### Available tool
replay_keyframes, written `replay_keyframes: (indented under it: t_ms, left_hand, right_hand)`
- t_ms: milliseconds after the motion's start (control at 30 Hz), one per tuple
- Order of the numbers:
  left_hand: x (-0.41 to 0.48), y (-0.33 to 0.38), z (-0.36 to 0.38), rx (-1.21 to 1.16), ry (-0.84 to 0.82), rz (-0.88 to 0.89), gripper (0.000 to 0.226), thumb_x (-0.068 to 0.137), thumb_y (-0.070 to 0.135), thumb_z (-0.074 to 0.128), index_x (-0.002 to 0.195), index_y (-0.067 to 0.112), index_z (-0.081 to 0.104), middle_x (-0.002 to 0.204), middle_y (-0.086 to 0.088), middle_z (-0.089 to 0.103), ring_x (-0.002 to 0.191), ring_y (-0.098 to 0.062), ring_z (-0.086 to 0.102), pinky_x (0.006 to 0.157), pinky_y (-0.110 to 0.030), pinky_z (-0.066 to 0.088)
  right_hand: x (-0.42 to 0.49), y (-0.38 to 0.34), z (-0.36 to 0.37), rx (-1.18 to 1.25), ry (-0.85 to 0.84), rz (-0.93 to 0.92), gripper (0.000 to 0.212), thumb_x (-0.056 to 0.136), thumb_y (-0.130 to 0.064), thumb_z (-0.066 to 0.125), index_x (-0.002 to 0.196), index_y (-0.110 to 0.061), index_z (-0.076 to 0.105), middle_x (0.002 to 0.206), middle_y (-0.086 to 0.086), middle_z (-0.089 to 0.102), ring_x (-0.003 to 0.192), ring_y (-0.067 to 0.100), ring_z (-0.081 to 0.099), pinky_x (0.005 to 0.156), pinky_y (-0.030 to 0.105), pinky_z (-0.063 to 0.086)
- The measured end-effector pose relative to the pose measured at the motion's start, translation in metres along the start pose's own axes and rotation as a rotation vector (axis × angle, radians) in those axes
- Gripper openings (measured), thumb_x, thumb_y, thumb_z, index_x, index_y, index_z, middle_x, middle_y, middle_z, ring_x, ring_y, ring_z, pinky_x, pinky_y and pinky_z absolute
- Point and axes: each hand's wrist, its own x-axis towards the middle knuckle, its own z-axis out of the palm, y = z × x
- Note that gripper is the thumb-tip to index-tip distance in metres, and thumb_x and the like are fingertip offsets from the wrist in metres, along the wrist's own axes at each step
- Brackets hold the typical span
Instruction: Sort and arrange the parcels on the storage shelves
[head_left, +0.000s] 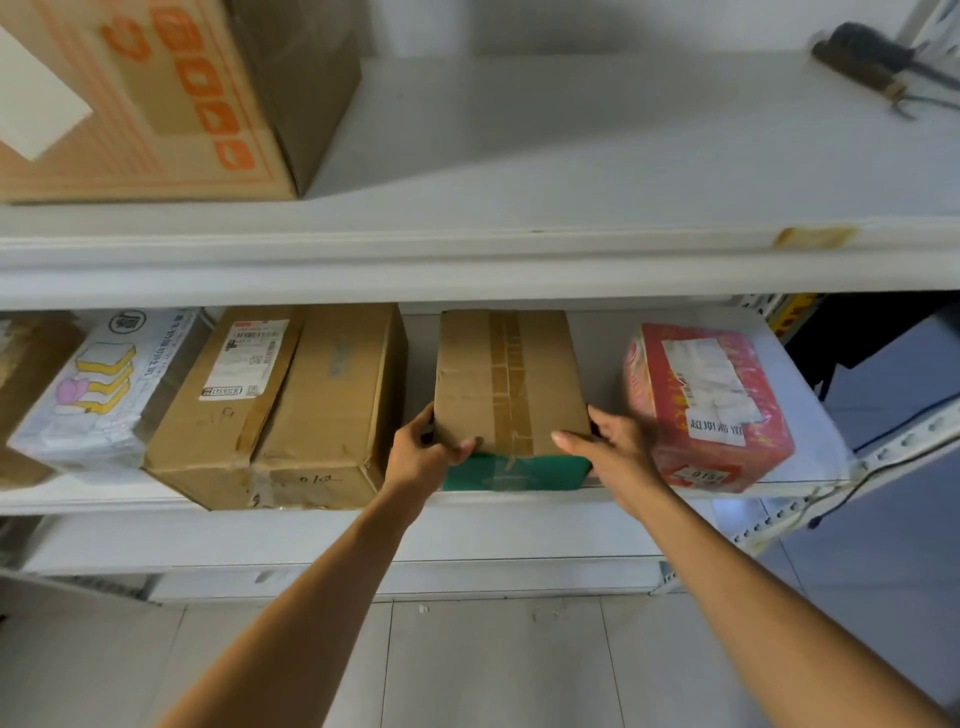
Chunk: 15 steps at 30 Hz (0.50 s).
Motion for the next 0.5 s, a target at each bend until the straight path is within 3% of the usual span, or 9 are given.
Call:
replay_keyframes:
  t_ms: [167, 233, 267, 333, 433, 500]
  left_hand:
    - [-0.002, 0.002, 0.004, 0.084, 0.05, 0.005, 0.074, 0.082, 0.004, 0.072, 0.146, 0.011, 0.035, 0.14, -0.005, 0.046, 0.125, -0.025, 0.047, 0.107, -0.045, 0.038]
    - [-0.004, 0.007, 0.007, 0.286, 0.089, 0.078, 0.076, 0.083, 0.007, 0.072, 0.148, 0.014, 0.032, 0.144, -0.007, 0.04, 0.13, -0.029, 0.044, 0.107, -0.044, 0.039]
    - [-0.006, 0.012, 0.009, 0.43, 0.114, 0.137, 0.079, 0.083, 0.009, 0.073, 0.148, 0.017, 0.03, 0.146, -0.009, 0.034, 0.129, -0.031, 0.044, 0.107, -0.044, 0.041]
    - [-0.015, 0.025, 0.016, 0.675, 0.154, 0.273, 0.079, 0.082, 0.014, 0.074, 0.147, 0.021, 0.03, 0.149, -0.011, 0.026, 0.129, -0.033, 0.043, 0.105, -0.045, 0.044]
    - [-0.037, 0.044, 0.031, 0.96, 0.049, 0.463, 0.071, 0.082, 0.027, 0.075, 0.143, 0.022, 0.038, 0.145, -0.009, 0.033, 0.125, -0.029, 0.045, 0.101, -0.041, 0.048]
    - [-0.053, 0.054, 0.042, 1.062, -0.067, 0.522, 0.065, 0.083, 0.03, 0.074, 0.14, 0.021, 0.043, 0.141, -0.007, 0.039, 0.119, -0.028, 0.05, 0.099, -0.037, 0.05]
  right_hand:
    - [-0.001, -0.001, 0.002, -0.103, 0.036, -0.011, 0.051, 0.078, -0.005, 0.077, 0.125, -0.003, 0.058, 0.12, 0.009, 0.066, 0.11, 0.022, 0.064, 0.097, 0.03, 0.05]
    - [-0.008, -0.009, 0.004, -0.183, 0.034, -0.042, 0.046, 0.082, -0.002, 0.073, 0.124, -0.005, 0.056, 0.126, 0.012, 0.062, 0.11, 0.021, 0.061, 0.09, 0.021, 0.049]
    - [-0.014, -0.015, 0.007, -0.225, 0.043, -0.044, 0.053, 0.084, -0.003, 0.071, 0.132, -0.002, 0.05, 0.132, 0.011, 0.056, 0.115, 0.022, 0.056, 0.092, 0.021, 0.046]
    - [-0.03, -0.027, 0.013, -0.382, 0.071, -0.022, 0.068, 0.086, -0.014, 0.071, 0.143, 0.0, 0.038, 0.134, 0.01, 0.051, 0.124, 0.025, 0.05, 0.1, 0.029, 0.04]
    - [-0.062, -0.036, 0.007, -0.638, 0.063, -0.03, 0.06, 0.084, -0.039, 0.072, 0.13, -0.007, 0.052, 0.122, 0.007, 0.062, 0.112, 0.029, 0.06, 0.091, 0.039, 0.051]
    - [-0.089, -0.043, -0.006, -0.83, 0.03, -0.001, 0.055, 0.086, -0.044, 0.068, 0.123, -0.006, 0.054, 0.115, 0.009, 0.063, 0.102, 0.029, 0.062, 0.08, 0.036, 0.052]
